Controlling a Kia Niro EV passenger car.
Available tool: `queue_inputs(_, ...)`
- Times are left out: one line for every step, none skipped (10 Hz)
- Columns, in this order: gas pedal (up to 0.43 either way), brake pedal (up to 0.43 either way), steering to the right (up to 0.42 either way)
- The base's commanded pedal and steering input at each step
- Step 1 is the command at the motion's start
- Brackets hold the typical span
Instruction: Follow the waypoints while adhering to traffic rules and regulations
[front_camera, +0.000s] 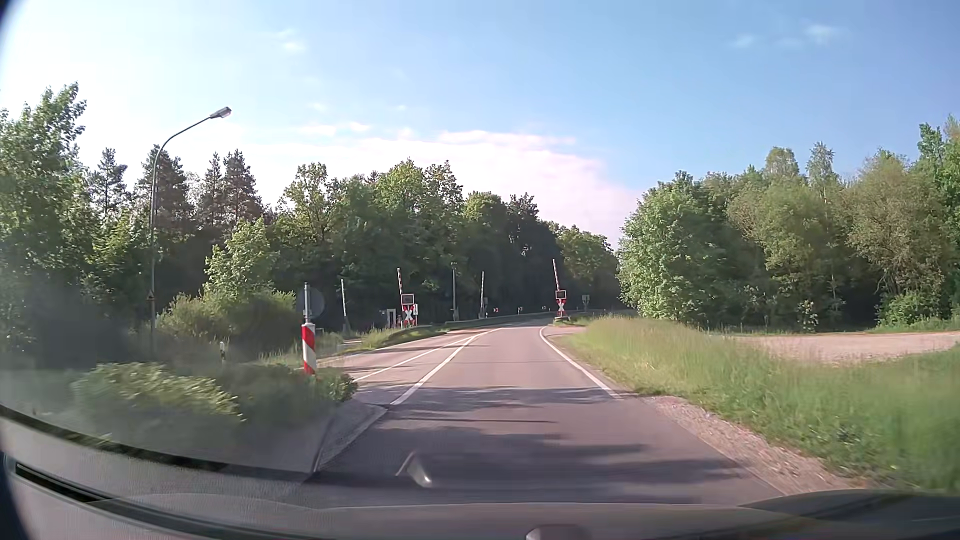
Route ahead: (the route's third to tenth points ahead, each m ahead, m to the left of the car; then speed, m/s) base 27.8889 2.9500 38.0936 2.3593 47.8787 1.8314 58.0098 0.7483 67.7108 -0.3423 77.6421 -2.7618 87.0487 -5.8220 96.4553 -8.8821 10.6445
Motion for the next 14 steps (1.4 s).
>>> queue_inputs(0.067,0.000,-0.002)
queue_inputs(0.067,0.000,-0.001)
queue_inputs(0.067,0.000,-0.001)
queue_inputs(0.067,0.000,-0.002)
queue_inputs(0.067,0.000,-0.003)
queue_inputs(0.067,0.000,-0.003)
queue_inputs(0.067,0.000,-0.003)
queue_inputs(0.067,0.000,-0.003)
queue_inputs(0.067,0.000,-0.004)
queue_inputs(0.079,0.000,-0.004)
queue_inputs(0.079,0.000,-0.004)
queue_inputs(0.079,0.000,-0.004)
queue_inputs(0.079,0.000,-0.004)
queue_inputs(0.079,0.000,-0.004)
